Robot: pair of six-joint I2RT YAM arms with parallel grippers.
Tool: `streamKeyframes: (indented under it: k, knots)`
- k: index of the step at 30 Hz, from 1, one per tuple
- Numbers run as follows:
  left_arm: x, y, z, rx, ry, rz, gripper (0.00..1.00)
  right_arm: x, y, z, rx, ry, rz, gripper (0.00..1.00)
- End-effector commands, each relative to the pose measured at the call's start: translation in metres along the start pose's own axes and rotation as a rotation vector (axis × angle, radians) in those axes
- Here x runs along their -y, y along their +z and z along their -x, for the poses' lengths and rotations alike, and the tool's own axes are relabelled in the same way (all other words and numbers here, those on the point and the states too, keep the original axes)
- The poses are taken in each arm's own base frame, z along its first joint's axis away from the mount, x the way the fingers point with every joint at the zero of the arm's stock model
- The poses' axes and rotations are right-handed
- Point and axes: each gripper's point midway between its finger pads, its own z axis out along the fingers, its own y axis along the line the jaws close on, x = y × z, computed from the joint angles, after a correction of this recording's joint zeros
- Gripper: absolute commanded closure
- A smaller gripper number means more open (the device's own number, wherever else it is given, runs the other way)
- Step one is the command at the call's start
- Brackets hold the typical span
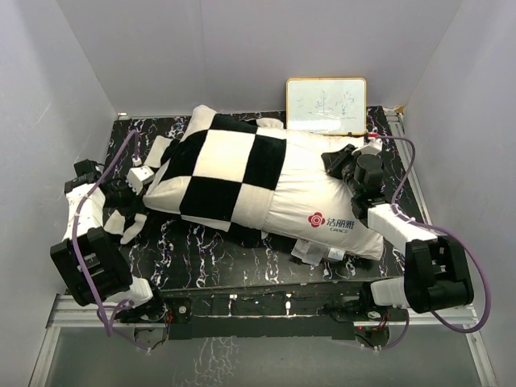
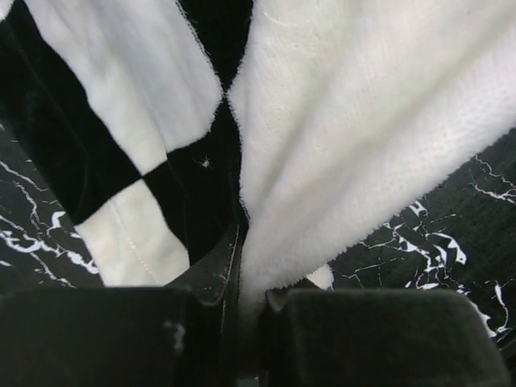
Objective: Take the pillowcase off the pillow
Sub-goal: Remove the pillow from the pillowcase.
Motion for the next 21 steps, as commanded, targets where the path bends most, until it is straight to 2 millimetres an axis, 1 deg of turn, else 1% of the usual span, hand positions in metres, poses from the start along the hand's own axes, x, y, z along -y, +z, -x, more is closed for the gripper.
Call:
streamKeyframes:
  k: [1,2,4,5,7,8,9,11,12,13,14,16,18,21]
  knots:
    - [-0.034,-0.025,-0.015,-0.068,-0.017,0.108,1.0,0.095,-0.039,-0.071,-0.315,-0.079,-0.319,0.91]
    - [-0.03,-0.023,-0.005,-0.032,-0.033,0.094,1.0,0.087,-0.039,-0.061,-0.297,-0.097,-0.309,0.82]
    - [-0.025,-0.02,0.018,0.031,-0.072,0.076,1.0,0.072,-0.043,-0.039,-0.245,-0.135,-0.298,0.54]
    - [-0.025,-0.019,0.029,0.06,-0.098,0.071,1.0,0.063,-0.047,-0.03,-0.227,-0.15,-0.284,0.45]
    - [-0.027,-0.018,0.056,0.124,-0.144,0.06,1.0,0.048,-0.057,-0.018,-0.207,-0.176,-0.257,0.27]
    - [-0.029,-0.018,0.069,0.152,-0.195,0.06,1.0,0.043,-0.062,-0.015,-0.206,-0.191,-0.25,0.14]
    - [-0.036,-0.02,0.086,0.187,-0.222,0.072,1.0,0.039,-0.068,-0.014,-0.208,-0.2,-0.242,0.03]
    - [-0.051,-0.025,0.114,0.264,-0.284,0.104,1.0,0.035,-0.079,-0.016,-0.225,-0.204,-0.24,0.02]
    - [-0.066,-0.031,0.129,0.313,-0.305,0.143,1.0,0.036,-0.084,-0.015,-0.23,-0.201,-0.25,0.02]
    - [-0.075,-0.034,0.137,0.339,-0.346,0.168,1.0,0.037,-0.088,-0.015,-0.235,-0.203,-0.262,0.02]
    - [-0.091,-0.04,0.15,0.38,-0.355,0.217,1.0,0.039,-0.091,-0.015,-0.237,-0.211,-0.271,0.02]
    - [-0.112,-0.05,0.164,0.422,-0.378,0.294,1.0,0.036,-0.095,-0.011,-0.234,-0.234,-0.259,0.01]
    - [-0.131,-0.059,0.176,0.444,-0.372,0.365,1.0,0.026,-0.096,-0.006,-0.234,-0.265,-0.216,0.02]
    - [-0.159,-0.069,0.188,0.453,-0.367,0.454,1.0,-0.002,-0.094,-0.009,-0.261,-0.354,-0.082,0.02]
